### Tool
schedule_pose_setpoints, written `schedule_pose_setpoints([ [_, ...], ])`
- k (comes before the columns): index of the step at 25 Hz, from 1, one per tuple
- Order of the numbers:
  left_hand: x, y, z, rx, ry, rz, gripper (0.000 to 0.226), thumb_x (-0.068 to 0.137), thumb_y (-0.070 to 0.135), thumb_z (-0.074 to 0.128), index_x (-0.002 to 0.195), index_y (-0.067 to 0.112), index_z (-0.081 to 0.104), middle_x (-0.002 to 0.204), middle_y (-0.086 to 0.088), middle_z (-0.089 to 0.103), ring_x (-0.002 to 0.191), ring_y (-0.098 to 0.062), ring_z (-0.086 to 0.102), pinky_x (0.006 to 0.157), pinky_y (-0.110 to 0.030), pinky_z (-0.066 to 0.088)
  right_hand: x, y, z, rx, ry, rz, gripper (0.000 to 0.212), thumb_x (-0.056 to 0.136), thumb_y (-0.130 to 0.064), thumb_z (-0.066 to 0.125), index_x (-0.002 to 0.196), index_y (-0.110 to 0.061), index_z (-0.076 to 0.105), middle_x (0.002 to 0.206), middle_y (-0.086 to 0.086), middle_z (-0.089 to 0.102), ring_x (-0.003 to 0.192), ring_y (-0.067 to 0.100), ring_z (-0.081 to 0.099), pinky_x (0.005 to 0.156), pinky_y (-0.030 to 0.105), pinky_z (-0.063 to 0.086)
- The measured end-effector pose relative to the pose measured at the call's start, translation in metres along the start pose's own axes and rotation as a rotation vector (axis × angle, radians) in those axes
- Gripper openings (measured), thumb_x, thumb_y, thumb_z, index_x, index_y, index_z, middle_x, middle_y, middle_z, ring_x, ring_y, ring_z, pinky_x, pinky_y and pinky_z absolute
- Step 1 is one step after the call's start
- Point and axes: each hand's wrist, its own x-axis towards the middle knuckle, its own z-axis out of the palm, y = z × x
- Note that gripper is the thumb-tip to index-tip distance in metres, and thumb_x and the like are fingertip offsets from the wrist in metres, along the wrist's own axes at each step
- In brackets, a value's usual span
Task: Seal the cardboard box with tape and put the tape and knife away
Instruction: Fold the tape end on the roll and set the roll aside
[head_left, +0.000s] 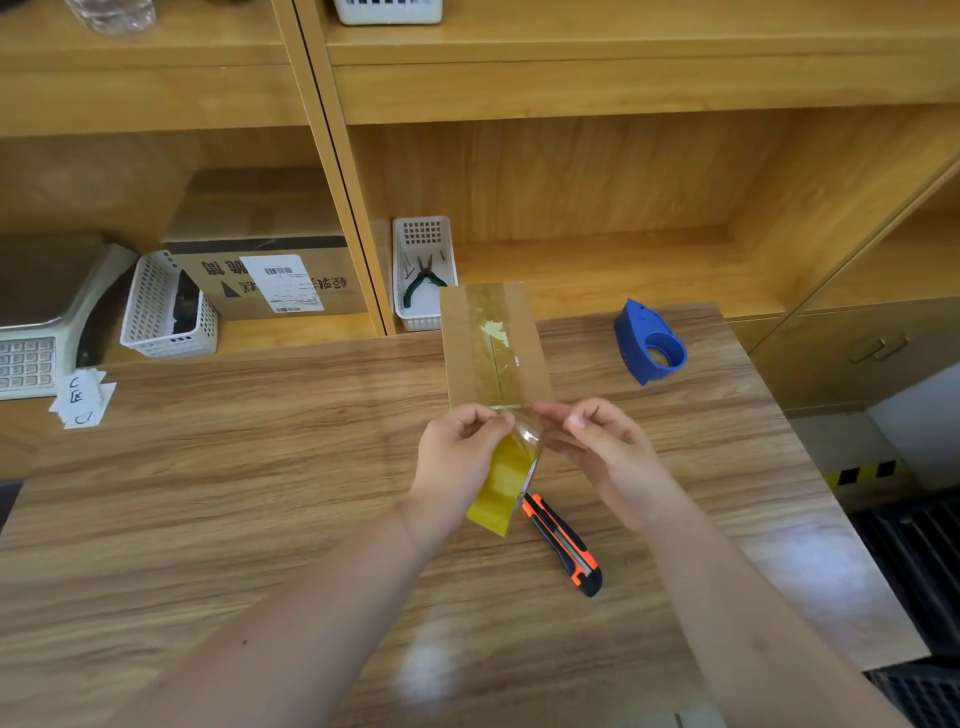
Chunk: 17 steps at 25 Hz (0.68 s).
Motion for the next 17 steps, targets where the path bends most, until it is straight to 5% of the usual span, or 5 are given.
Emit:
schedule_pose_setpoints([
  [3, 0.0, 0.004, 0.003, 0.04, 0.078, -0.014, 0.021, 0.085, 0.021, 0.07, 0.068, 0.01, 0.069, 0.07, -0.003, 0.067, 0.065, -0.011, 0.056, 0.062, -0.025, 0.045, -0.004, 0.003, 0.008, -0.088, -0.067, 0.004, 0.006, 0.076, -0.012, 0.077, 0.074, -0.016, 0.074, 0.115, 0.002, 0.073, 0.115, 0.014, 0.064, 0.096, 0.029, 0.05],
  [5, 0.001, 0.004, 0.005, 0.034, 0.091, -0.028, 0.023, 0.085, 0.021, 0.07, 0.064, 0.012, 0.068, 0.065, 0.002, 0.066, 0.063, -0.009, 0.055, 0.062, -0.026, 0.045, -0.003, 0.006, 0.017, -0.163, -0.03, -0.012, 0.027, 0.081, 0.008, 0.067, 0.076, -0.017, 0.077, 0.099, -0.01, 0.077, 0.101, 0.002, 0.069, 0.084, 0.018, 0.052],
  [10, 0.0, 0.002, 0.005, 0.036, 0.105, -0.04, 0.034, 0.088, 0.027, 0.068, 0.056, 0.017, 0.063, 0.055, 0.011, 0.063, 0.058, -0.009, 0.054, 0.061, -0.026, 0.042, 0.002, 0.011, 0.027, -0.273, 0.077, -0.113, 0.03, 0.085, 0.009, 0.063, 0.097, -0.017, 0.074, 0.094, -0.007, 0.078, 0.096, 0.01, 0.072, 0.083, 0.021, 0.054],
  [17, -0.008, 0.001, 0.002, 0.024, 0.089, -0.034, 0.034, 0.089, 0.032, 0.067, 0.058, 0.019, 0.065, 0.053, 0.013, 0.06, 0.05, -0.004, 0.048, 0.058, -0.028, 0.039, 0.007, 0.005, 0.032, -0.208, 0.144, -0.089, 0.03, 0.079, 0.009, 0.07, 0.088, -0.019, 0.077, 0.086, 0.0, 0.079, 0.086, 0.013, 0.074, 0.08, 0.023, 0.056],
])
